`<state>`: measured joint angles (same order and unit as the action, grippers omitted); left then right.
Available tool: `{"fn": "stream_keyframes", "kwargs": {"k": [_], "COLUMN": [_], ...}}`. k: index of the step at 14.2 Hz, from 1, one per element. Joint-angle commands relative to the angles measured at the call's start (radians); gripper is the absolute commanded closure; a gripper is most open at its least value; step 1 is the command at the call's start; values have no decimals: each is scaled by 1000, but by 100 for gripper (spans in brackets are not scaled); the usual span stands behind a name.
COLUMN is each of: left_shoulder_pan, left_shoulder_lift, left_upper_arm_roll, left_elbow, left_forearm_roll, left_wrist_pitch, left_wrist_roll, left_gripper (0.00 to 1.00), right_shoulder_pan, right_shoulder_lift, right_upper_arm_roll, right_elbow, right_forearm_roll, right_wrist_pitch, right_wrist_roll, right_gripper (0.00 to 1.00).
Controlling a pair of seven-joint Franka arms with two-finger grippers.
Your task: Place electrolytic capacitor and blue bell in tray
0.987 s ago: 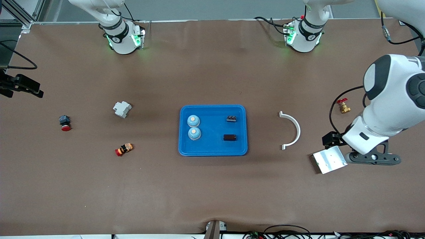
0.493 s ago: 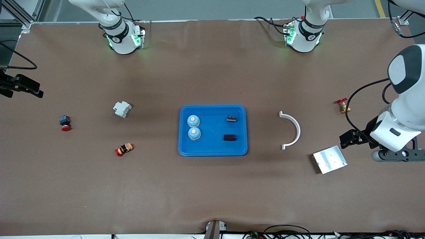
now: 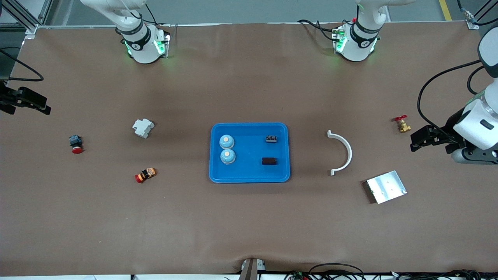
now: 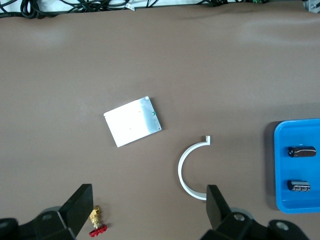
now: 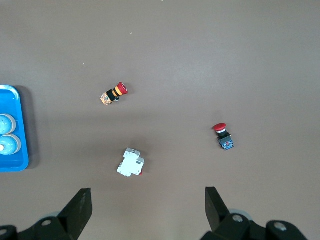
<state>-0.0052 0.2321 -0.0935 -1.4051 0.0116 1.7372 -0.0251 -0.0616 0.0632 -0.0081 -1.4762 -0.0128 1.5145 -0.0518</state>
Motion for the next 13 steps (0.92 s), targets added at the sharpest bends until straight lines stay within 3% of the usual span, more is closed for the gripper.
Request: {"fn": "stream_keyframes", "kwargs": {"k": [1,13], "left_shoulder_pan": [-19,-22], "left_shoulder_lift": [-27,-20], "left_upper_arm_roll": [8,8], "left_elbow": [-45,-41], "left_forearm_roll": [-31,-36], "left_wrist_pitch": [8,24], "left_wrist_roll": [-10,-21], "left_gripper": [0,0], "right_shoulder_pan": [-15,-15], "right_shoulder_lift": [-11,-11], "right_upper_arm_roll": [7,7], "right_elbow": [-4,-4], "right_forearm_roll": [19,19], "right_wrist_pitch": [-4,-5], "right_wrist_roll": [4,4], "right_gripper": [0,0]}}
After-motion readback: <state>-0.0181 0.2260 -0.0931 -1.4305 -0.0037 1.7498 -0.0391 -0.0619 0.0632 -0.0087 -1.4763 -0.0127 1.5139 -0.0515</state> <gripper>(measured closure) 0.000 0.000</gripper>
